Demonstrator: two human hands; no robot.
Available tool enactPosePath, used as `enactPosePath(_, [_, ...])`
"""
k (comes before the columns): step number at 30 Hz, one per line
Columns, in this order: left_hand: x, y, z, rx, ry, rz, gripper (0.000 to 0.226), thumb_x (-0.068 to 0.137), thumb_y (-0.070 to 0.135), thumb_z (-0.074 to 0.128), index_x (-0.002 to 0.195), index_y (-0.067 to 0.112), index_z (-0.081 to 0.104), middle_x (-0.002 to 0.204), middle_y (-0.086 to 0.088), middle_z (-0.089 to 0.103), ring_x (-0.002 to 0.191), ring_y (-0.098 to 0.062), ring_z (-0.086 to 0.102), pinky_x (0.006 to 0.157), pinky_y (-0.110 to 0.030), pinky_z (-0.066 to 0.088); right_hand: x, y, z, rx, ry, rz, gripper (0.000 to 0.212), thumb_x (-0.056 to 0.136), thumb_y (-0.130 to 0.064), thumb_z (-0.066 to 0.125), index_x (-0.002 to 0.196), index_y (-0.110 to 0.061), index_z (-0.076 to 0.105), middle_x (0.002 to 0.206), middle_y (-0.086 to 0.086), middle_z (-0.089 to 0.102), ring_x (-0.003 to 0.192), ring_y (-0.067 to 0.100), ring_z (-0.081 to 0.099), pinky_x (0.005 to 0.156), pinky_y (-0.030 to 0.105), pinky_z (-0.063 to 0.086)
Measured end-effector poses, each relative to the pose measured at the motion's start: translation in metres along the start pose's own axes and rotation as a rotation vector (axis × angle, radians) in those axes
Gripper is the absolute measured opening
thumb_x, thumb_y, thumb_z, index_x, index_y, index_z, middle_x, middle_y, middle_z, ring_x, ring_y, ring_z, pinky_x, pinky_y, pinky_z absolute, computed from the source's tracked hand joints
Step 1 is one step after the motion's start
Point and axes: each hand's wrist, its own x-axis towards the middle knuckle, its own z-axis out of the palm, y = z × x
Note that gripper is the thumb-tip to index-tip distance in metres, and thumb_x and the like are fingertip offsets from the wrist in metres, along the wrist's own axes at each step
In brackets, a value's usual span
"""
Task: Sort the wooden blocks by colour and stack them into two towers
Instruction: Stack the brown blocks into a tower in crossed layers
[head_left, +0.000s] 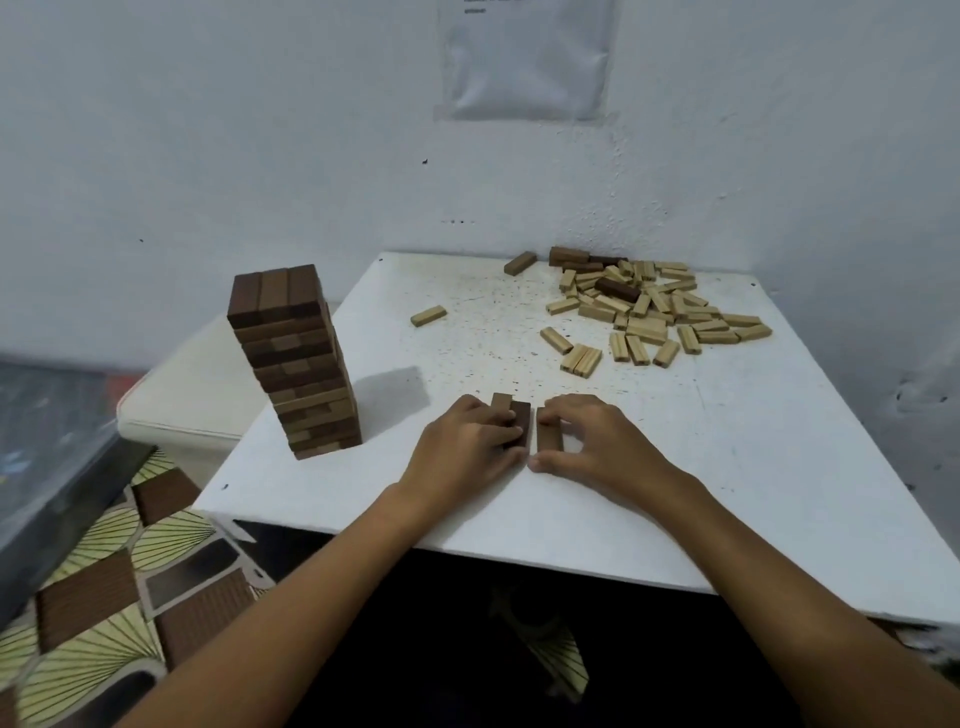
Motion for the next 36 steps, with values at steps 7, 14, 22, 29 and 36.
enactPosePath(7, [-0.020, 0.007, -0.015, -0.002, 0.005, 0.125, 0.033, 0.081, 0.047, 0.059, 0.082, 0.022, 0.079, 0.095, 0.006, 0.073, 0.079, -0.022, 0.061, 0.053, -0.031, 0.054, -0.019, -0.001, 0.004, 0.044, -0.076, -0.006, 0.048, 0.085, -0.030, 0.069, 0.132, -0.023, 0.060, 0.138, -0.009, 0.049, 0.129, 0.004, 0.039, 0.108, 0.027, 0.031])
enactPosePath(14, [-0.025, 0.006, -0.016, -0.083, -0.042, 0.138, 0.034, 0.080, 0.045, 0.062, 0.091, 0.017, 0.080, 0.099, 0.001, 0.073, 0.081, -0.023, 0.058, 0.062, -0.030, 0.053, -0.025, -0.002, 0.002, 0.125, -0.117, 0.024, 0.046, 0.079, -0.026, 0.072, 0.125, -0.024, 0.065, 0.130, -0.013, 0.052, 0.125, 0.002, 0.044, 0.107, 0.027, 0.033])
enactPosePath(22, [-0.024, 0.019, -0.017, -0.078, 0.012, 0.024, 0.049, 0.074, 0.060, 0.061, 0.083, 0.016, 0.079, 0.093, 0.004, 0.073, 0.084, -0.019, 0.058, 0.066, -0.028, 0.052, -0.024, 0.000, -0.002, 0.120, -0.116, 0.012, 0.037, 0.086, -0.006, 0.064, 0.117, -0.025, 0.069, 0.127, -0.009, 0.055, 0.121, 0.003, 0.044, 0.096, 0.014, 0.031])
enactPosePath(29, [-0.018, 0.033, -0.011, -0.089, 0.065, -0.075, 0.036, 0.064, 0.052, 0.064, 0.068, 0.016, 0.072, 0.091, 0.005, 0.072, 0.080, -0.018, 0.064, 0.068, -0.033, 0.052, -0.027, -0.001, 0.005, 0.066, 0.010, -0.026, 0.026, 0.087, -0.013, 0.068, 0.100, -0.034, 0.075, 0.099, -0.017, 0.060, 0.104, 0.000, 0.047, 0.091, 0.028, 0.041])
enactPosePath(36, [0.000, 0.014, -0.029, -0.388, -0.313, -0.112, 0.075, 0.062, 0.027, 0.064, 0.136, 0.022, 0.052, 0.144, 0.000, 0.045, 0.125, -0.010, 0.050, 0.114, -0.058, 0.023, -0.037, -0.008, 0.009, -0.045, 0.053, -0.031, 0.022, 0.084, -0.024, 0.072, 0.105, -0.028, 0.075, 0.084, -0.007, 0.052, 0.091, 0.011, 0.047, 0.078, 0.032, 0.044])
